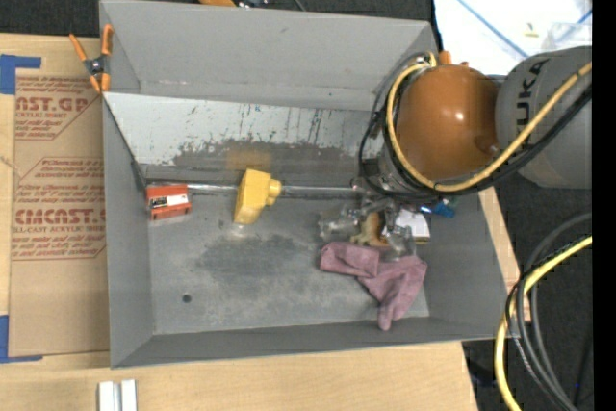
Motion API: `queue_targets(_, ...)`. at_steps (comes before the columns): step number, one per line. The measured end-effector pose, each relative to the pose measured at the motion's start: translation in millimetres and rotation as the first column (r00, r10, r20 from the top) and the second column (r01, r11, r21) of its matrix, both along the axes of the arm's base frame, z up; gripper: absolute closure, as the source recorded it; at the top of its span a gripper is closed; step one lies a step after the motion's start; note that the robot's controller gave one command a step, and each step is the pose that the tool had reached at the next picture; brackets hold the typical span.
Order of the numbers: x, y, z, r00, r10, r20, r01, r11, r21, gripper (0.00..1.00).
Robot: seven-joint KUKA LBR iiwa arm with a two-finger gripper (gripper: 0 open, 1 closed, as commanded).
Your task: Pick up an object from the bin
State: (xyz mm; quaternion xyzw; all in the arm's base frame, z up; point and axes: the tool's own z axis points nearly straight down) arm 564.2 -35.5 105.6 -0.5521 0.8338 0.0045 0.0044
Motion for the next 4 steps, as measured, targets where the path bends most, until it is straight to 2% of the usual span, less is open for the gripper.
queue_targets(1, -10.4, -6, -23, 0.967, 0.255, -0.003, -0.255, 0.967, -0.002, 0.0)
queue_targets(2, -4.0, -20, -20, 0.999, 0.039, 0.0, -0.039, 0.999, 0.003, 1.0)
queue_targets(4, 0.4, -21, -22, 1.0, 0.025, 0.0, -0.025, 1.0, 0.007, 1.0)
